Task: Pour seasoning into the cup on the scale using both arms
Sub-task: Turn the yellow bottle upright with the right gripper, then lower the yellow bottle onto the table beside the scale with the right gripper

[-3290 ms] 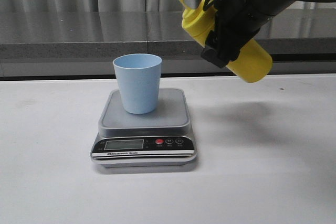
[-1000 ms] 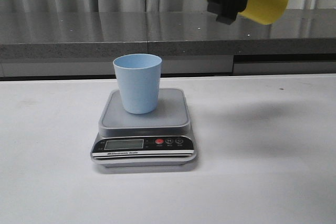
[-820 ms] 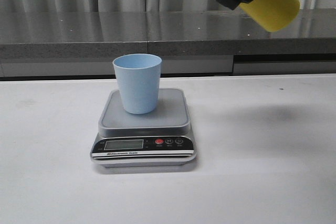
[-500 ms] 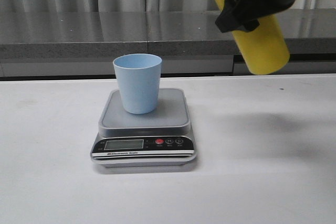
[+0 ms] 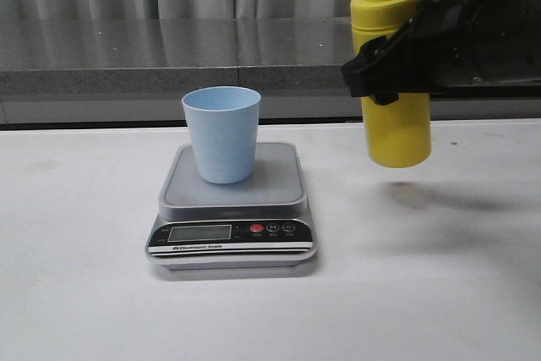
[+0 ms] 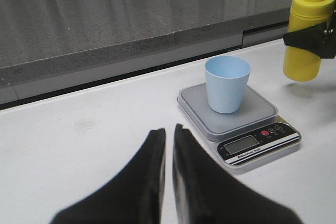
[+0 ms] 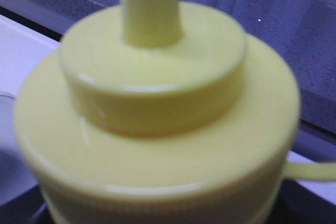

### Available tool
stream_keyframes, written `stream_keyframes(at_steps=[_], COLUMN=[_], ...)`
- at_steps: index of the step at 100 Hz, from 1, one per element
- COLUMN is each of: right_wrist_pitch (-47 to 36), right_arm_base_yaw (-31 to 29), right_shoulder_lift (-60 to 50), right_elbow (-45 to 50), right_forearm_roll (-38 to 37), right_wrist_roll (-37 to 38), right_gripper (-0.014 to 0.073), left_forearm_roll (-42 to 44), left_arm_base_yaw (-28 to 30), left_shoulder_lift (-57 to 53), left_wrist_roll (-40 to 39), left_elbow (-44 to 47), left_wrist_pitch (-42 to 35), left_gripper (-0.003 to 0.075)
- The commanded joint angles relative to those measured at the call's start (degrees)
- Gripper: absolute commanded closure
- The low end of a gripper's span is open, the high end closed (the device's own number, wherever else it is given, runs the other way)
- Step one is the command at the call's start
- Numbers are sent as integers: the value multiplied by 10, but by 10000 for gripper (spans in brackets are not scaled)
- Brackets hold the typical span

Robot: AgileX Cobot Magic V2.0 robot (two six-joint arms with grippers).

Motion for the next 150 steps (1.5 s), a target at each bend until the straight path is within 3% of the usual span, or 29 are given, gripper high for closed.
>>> stream_keyframes(at_steps=[1, 18, 83, 95, 123, 131, 150], right_wrist_pitch=[-93, -112, -153, -154, -146, -143, -147], right_arm_base_yaw=[-4, -5, -24, -24, -24, -24, -24], right_shoulder_lift=[-4, 23, 81, 81, 81, 80, 62], right_elbow=[-10, -10, -10, -10, -7, 0, 28], right_forearm_roll=[4, 4, -14, -14, -15, -15, -15], right_wrist_roll=[20, 85, 116, 116, 116, 116, 118], right_gripper=[661, 661, 650, 545, 92, 43, 41], left_forearm_roll=[-5, -5, -5, -5, -5, -5, -5], left_arm_base_yaw=[1, 1, 1, 1, 1, 1, 1], left_shoulder_lift=[6, 6, 6, 6, 6, 6, 6], left_wrist_roll=[-6, -6, -6, -6, -6, -6, -6], left_elbow=[-15, -15, -15, -15, -15, -15, -15], left_wrist_pitch=[-45, -45, -45, -45, -45, -45, -45], left_gripper=[682, 682, 682, 682, 682, 682, 682])
